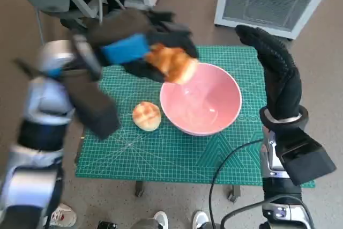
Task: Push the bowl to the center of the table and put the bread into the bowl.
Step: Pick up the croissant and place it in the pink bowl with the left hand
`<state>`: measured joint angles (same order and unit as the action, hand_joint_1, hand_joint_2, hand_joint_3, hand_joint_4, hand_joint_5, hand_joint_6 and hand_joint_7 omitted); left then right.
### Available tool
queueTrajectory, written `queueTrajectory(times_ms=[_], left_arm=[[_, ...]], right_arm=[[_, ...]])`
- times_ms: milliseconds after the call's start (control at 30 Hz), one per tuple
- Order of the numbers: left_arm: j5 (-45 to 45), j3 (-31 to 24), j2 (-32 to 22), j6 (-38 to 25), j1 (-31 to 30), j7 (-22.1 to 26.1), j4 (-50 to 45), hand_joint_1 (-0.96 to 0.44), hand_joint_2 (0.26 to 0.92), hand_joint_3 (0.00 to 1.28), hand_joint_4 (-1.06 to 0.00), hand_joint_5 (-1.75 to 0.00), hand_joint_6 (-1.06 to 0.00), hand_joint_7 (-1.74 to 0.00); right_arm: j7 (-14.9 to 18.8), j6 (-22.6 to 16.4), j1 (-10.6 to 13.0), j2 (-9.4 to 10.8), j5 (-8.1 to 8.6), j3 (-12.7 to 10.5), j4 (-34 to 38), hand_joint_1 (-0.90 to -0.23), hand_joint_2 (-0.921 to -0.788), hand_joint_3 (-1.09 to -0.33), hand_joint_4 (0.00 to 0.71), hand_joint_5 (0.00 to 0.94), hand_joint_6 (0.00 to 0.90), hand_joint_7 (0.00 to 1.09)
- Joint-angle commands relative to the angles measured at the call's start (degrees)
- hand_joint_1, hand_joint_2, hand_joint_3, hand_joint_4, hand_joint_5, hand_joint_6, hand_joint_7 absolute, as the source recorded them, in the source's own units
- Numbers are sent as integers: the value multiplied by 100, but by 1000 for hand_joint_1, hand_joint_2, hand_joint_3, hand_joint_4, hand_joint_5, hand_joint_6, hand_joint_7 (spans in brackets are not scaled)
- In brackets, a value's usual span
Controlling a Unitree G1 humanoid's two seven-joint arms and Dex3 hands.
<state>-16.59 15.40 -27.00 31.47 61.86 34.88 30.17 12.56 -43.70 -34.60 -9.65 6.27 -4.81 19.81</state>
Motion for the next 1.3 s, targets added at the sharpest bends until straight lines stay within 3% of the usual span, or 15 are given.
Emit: queueTrajectory(times_ms=[33,267,367,400,500,600,900,1300], left_arm=[[-357,284,288,280,454,-175,872,2,919,72,-644,-1162,-664,-1177],[-808,612,667,513,749,-481,1933,1,920,107,-605,-1241,-620,-1184],[-865,670,773,460,803,-459,2217,1,921,176,-535,-1331,-532,-1254],[-894,712,809,395,813,-398,2310,-1,889,172,-500,-1005,-493,-983],[-970,835,878,254,825,-216,2516,-18,910,100,-429,-362,-445,-430],[-950,869,878,227,819,-83,2591,-63,894,48,-315,-118,-395,-188],[-926,764,613,334,548,-198,2263,-237,878,9,-139,-4,-308,-20],[-439,203,-241,1116,-38,-309,1581,-232,875,1,-141,-9,-342,-25]], right_arm=[[-35,86,187,2,-17,-19,-113,-576,-921,-740,292,3,-1,721],[-80,172,354,-52,-52,-76,-380,-574,-921,-735,288,2,-1,715],[-109,196,412,-62,-84,-96,-471,-570,-921,-735,287,2,-1,711],[-123,203,432,-72,-101,-108,-497,-566,-921,-733,285,2,-1,708],[-169,250,481,-105,-151,-140,-578,-566,-921,-732,287,3,-1,705],[-210,307,509,-122,-186,-152,-637,-566,-921,-732,287,3,-1,705],[-280,434,591,-138,-228,-181,-761,-568,-921,-731,289,4,0,708],[-252,504,592,-117,-171,-161,-783,-572,-921,-731,288,3,-1,704]])
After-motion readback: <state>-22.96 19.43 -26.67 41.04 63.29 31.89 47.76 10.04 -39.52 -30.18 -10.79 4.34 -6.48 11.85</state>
